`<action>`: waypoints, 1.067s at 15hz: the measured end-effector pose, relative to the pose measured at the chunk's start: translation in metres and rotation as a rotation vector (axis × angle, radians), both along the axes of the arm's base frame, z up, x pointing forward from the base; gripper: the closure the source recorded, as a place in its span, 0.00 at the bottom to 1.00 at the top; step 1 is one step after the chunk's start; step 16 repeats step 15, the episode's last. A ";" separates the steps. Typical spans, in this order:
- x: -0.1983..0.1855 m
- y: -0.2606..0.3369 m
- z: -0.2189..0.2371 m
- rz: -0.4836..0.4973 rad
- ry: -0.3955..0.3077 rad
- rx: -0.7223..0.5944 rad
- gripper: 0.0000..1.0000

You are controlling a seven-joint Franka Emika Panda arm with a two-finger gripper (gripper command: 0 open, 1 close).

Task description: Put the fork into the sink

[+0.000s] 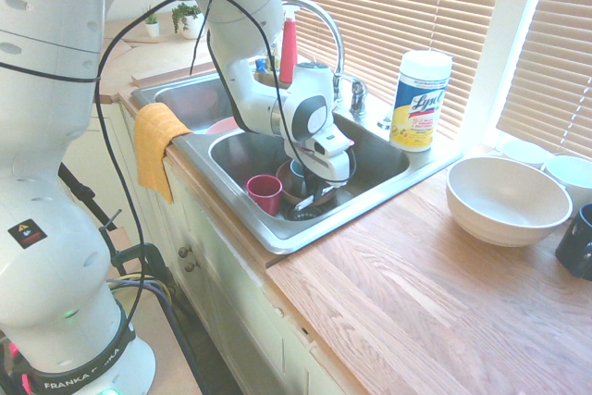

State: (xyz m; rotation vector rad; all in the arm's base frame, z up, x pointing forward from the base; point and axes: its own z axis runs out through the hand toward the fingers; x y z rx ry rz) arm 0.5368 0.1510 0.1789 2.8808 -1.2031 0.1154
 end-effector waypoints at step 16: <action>-0.013 -0.012 0.109 0.010 -0.066 0.023 0.00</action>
